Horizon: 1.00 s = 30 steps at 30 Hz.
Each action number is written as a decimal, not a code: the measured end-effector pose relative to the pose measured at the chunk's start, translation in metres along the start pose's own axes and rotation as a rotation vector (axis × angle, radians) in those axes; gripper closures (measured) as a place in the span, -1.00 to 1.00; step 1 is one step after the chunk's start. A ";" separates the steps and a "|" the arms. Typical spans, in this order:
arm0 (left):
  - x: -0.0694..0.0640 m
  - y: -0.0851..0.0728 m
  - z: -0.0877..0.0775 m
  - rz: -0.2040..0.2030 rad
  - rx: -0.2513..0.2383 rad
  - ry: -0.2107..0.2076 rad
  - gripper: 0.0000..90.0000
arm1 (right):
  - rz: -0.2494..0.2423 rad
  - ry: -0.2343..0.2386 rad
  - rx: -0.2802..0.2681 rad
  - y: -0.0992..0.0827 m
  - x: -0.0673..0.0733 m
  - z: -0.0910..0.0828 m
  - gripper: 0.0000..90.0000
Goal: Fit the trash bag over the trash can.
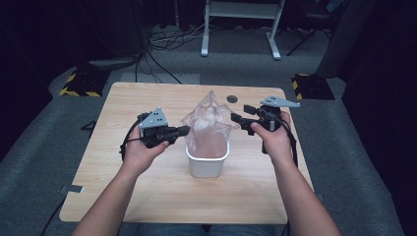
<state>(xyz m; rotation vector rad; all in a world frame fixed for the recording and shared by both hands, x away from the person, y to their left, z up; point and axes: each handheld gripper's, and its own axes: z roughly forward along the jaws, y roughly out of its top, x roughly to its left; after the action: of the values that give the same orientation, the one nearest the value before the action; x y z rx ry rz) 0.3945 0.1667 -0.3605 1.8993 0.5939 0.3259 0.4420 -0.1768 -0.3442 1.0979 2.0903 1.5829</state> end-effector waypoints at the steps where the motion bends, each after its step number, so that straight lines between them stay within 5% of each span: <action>1: -0.002 0.000 0.000 -0.004 -0.001 -0.008 1.00 | 0.016 0.016 -0.014 0.002 0.000 -0.003 -0.25; 9: -0.008 0.004 0.002 0.017 -0.010 0.000 1.00 | -0.093 0.002 -0.054 0.016 0.022 -0.020 -0.30; 11: -0.010 0.004 0.002 0.026 -0.008 0.001 1.00 | -0.098 0.004 -0.029 0.016 0.025 -0.018 -0.29; 14: -0.013 0.005 0.002 0.026 -0.011 -0.008 1.00 | -0.133 -0.104 0.074 0.009 0.019 -0.004 -0.28; 17: -0.013 0.005 0.005 0.034 -0.001 -0.001 1.00 | -0.116 -0.137 0.113 -0.003 0.010 0.015 -0.30; 22: -0.012 0.005 0.004 0.030 -0.012 0.012 1.00 | -0.129 -0.091 0.078 -0.002 0.019 0.015 -0.32; 30: -0.013 0.004 0.003 0.010 -0.015 0.022 1.00 | -0.093 -0.021 -0.061 0.026 0.019 -0.021 -0.31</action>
<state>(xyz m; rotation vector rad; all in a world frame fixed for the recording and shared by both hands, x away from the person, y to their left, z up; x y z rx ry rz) 0.3862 0.1562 -0.3569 1.8866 0.5948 0.3575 0.4258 -0.1751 -0.3090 0.9785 2.0341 1.5737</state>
